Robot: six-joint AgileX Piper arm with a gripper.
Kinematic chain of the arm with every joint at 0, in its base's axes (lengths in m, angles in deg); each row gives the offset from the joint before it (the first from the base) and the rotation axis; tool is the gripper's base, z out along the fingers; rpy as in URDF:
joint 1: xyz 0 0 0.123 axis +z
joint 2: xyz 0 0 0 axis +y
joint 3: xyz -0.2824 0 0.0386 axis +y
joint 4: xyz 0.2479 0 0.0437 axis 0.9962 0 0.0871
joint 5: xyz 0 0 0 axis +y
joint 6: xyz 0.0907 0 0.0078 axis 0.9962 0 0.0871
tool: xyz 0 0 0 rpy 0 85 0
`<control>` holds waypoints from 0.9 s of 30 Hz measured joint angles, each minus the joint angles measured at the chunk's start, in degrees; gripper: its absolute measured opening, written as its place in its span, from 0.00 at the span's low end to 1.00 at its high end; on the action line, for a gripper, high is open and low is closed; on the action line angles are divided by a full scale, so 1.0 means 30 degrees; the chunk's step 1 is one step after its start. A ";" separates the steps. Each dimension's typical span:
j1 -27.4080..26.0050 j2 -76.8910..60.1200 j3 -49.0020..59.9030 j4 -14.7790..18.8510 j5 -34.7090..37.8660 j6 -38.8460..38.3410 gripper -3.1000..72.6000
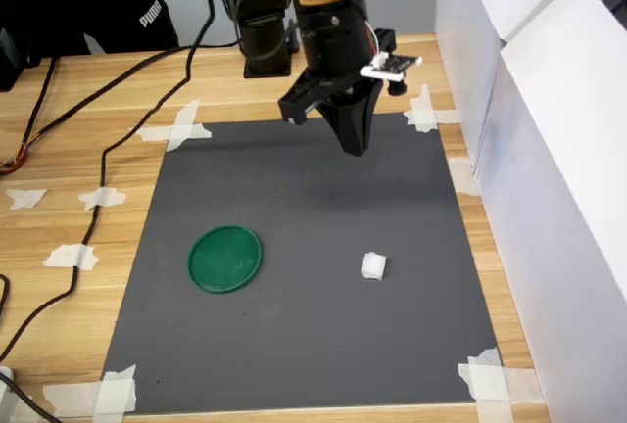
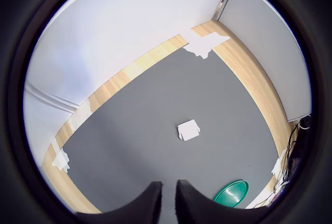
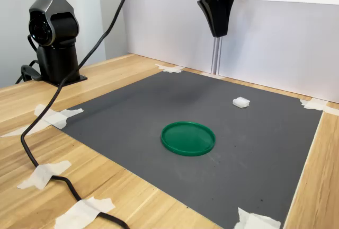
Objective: Grasp a white terminal and put it on the green lid.
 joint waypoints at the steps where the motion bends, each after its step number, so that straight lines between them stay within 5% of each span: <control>1: 0.0089 0.0246 -0.0181 -0.0103 0.0103 0.0039 0.29; 8: 0.0235 0.1379 -0.0713 -0.1957 -0.0172 0.0381 0.85; 10: 0.0235 0.1571 -0.0969 -0.1954 -0.0221 0.0381 0.94; 18: 0.0235 0.1852 -0.2978 0.0580 0.0888 -0.1474 0.99; 27: 0.0283 0.2182 -0.3787 0.0792 0.0576 -0.0023 0.99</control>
